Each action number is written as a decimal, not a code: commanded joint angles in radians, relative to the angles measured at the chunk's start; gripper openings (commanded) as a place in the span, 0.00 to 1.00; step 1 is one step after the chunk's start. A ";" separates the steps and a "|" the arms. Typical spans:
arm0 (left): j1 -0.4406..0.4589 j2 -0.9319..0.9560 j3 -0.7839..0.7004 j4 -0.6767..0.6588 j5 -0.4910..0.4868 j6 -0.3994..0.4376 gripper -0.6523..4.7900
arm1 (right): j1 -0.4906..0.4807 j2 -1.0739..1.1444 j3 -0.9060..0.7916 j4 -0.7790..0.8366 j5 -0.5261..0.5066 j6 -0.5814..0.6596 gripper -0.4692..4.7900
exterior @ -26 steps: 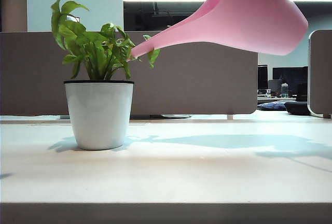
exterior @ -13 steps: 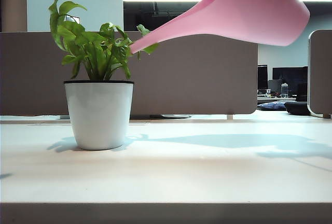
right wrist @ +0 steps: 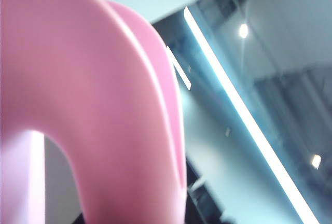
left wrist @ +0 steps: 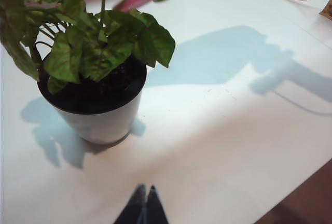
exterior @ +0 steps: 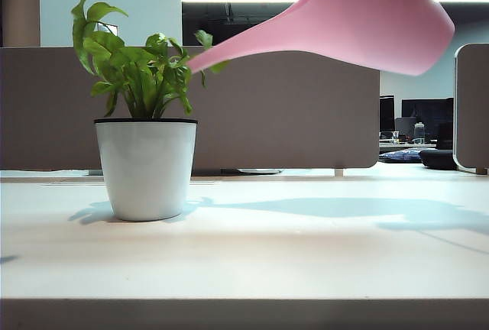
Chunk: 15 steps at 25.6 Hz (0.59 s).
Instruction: Pick up the watering can from the table, water the potted plant, and put the can back.
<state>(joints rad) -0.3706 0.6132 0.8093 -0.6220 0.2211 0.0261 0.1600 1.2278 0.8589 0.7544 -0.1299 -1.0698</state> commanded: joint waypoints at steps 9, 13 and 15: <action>0.000 -0.001 0.002 0.010 0.000 0.000 0.11 | -0.016 -0.009 0.010 -0.098 0.127 0.354 0.23; 0.000 -0.001 0.002 0.010 0.000 0.000 0.11 | -0.043 -0.008 0.010 -0.129 0.127 0.494 0.23; 0.000 -0.001 0.002 0.010 0.000 0.000 0.11 | -0.063 -0.003 0.010 -0.138 0.127 0.583 0.23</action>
<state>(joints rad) -0.3710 0.6132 0.8093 -0.6216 0.2207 0.0261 0.1108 1.2289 0.8566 0.5583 -0.0109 -0.6128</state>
